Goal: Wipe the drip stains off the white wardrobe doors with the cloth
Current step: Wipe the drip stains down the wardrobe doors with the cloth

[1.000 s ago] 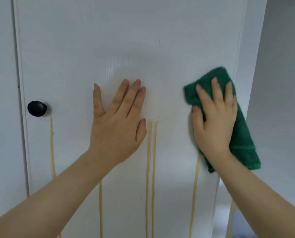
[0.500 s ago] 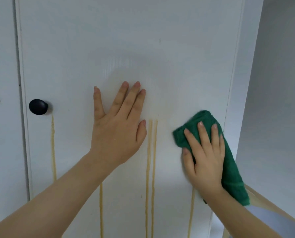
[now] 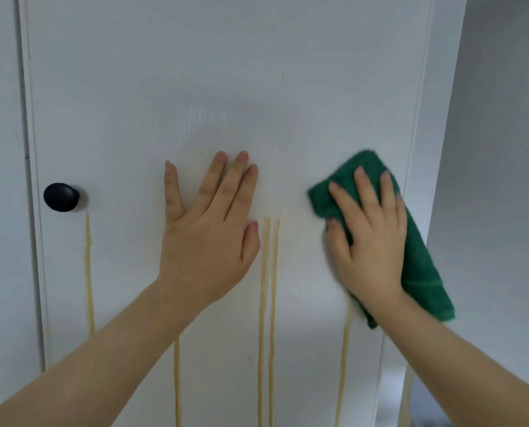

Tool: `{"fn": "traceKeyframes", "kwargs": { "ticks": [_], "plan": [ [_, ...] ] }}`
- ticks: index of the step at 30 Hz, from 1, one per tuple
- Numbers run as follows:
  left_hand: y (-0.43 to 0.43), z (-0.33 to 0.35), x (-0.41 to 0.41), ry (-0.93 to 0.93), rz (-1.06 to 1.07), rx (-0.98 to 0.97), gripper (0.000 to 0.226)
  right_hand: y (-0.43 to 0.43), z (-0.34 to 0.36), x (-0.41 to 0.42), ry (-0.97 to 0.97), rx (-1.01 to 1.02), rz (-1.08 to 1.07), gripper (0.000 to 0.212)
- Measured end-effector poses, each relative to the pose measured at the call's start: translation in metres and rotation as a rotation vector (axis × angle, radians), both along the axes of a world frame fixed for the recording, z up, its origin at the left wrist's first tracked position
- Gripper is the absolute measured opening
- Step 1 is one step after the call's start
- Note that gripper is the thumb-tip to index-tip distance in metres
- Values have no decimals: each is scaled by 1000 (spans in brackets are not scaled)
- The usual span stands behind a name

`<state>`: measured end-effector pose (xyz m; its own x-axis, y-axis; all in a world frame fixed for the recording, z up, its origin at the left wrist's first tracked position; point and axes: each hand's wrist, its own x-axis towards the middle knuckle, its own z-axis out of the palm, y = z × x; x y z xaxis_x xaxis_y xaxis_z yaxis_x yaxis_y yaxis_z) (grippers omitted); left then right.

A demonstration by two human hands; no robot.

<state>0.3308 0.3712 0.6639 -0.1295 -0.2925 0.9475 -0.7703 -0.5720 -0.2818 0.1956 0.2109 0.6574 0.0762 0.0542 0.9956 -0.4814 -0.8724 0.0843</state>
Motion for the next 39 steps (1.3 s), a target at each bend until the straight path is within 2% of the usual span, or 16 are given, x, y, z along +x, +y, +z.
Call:
{"fn": "traceKeyframes", "kwargs": {
  "ticks": [2,4,7,9,13,15,19,21,23,25,27,31,33,35,37,39],
  "plan": [
    [-1,0,0,-5,4,-7,56,1,27,3,-55,49,6,43],
    [0,0,0,-16,3,-3,56,7,16,7,-86,75,9,44],
    [5,-2,3,-22,5,3,56,14,-36,9,41,-42,21,41],
    [7,-3,4,-31,12,6,55,13,-37,5,107,-111,44,40],
    [9,-4,3,-31,14,8,55,15,30,17,-38,-40,31,41],
    [9,-4,2,-35,15,10,55,25,32,26,-103,-4,32,42],
    [16,-10,7,-39,19,12,55,36,-39,25,158,-178,52,41],
    [20,-13,10,-50,33,10,54,32,-36,19,235,-249,60,40],
    [24,-14,12,-54,38,8,54,29,-2,24,162,-240,55,39],
    [26,-13,13,-53,41,-4,54,33,32,33,7,-149,77,38],
    [29,-12,15,-49,35,-19,54,41,28,41,-63,-110,91,39],
    [42,-14,22,-38,47,-33,54,45,-42,35,248,-297,75,40],
    [47,-15,26,-29,64,-35,54,39,-33,30,319,-378,71,38],
    [51,-16,28,-16,75,-32,54,37,3,34,226,-332,69,37],
    [54,-17,30,-18,84,-42,54,44,34,41,38,-183,74,38],
    [60,-18,32,-27,89,-53,53,54,25,50,-36,-133,86,39]
  ]
}}
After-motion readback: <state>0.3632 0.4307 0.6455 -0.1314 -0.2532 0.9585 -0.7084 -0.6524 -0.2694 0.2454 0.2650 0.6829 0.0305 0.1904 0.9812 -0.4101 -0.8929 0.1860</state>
